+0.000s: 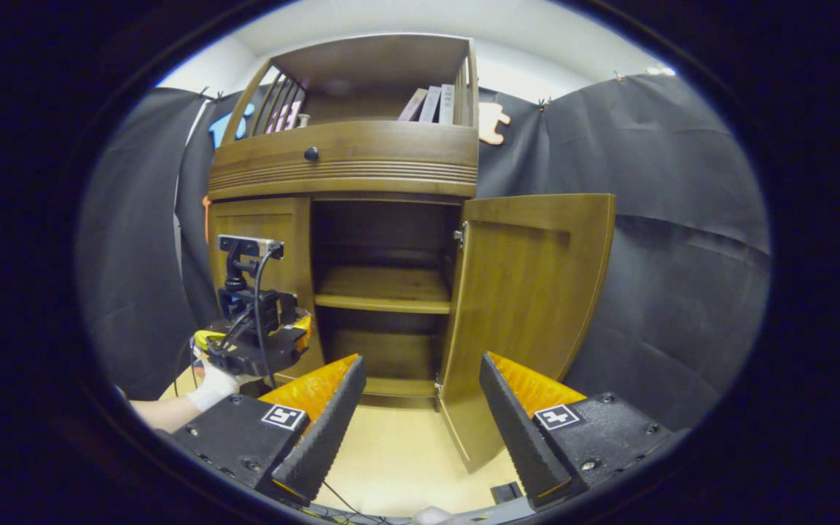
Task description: Open the right door of the double-door shoe cabinet with the right hand, and open the left door with the left hand.
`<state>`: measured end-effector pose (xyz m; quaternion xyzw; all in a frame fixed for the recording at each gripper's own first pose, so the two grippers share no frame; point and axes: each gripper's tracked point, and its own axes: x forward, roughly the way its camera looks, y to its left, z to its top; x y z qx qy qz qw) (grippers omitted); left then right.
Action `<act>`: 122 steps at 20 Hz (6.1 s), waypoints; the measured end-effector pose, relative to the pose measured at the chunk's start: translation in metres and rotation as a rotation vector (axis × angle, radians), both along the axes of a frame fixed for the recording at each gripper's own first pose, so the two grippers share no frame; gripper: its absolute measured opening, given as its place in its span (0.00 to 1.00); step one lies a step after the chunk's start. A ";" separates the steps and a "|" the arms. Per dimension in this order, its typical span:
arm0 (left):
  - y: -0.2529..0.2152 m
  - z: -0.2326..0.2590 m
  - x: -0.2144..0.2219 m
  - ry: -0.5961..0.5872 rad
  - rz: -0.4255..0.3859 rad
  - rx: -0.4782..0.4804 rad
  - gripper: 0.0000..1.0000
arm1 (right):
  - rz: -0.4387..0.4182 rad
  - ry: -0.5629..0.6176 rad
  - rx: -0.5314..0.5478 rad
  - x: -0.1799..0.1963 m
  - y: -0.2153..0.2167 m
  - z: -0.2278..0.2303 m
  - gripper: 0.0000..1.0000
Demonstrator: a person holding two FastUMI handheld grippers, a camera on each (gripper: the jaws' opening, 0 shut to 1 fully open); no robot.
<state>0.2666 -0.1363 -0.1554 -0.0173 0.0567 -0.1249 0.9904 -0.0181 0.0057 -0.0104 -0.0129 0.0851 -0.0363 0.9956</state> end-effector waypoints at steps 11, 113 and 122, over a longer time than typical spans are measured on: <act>0.009 0.000 -0.008 0.000 -0.009 -0.019 0.19 | -0.001 -0.003 0.011 -0.015 -0.004 -0.003 0.99; 0.293 0.129 -0.267 -0.042 0.172 0.058 0.96 | 0.225 -0.054 0.088 -0.028 0.035 -0.018 1.00; 0.175 0.163 -0.254 -0.100 0.168 -0.013 0.96 | 0.154 -0.086 0.132 -0.033 -0.005 -0.005 1.00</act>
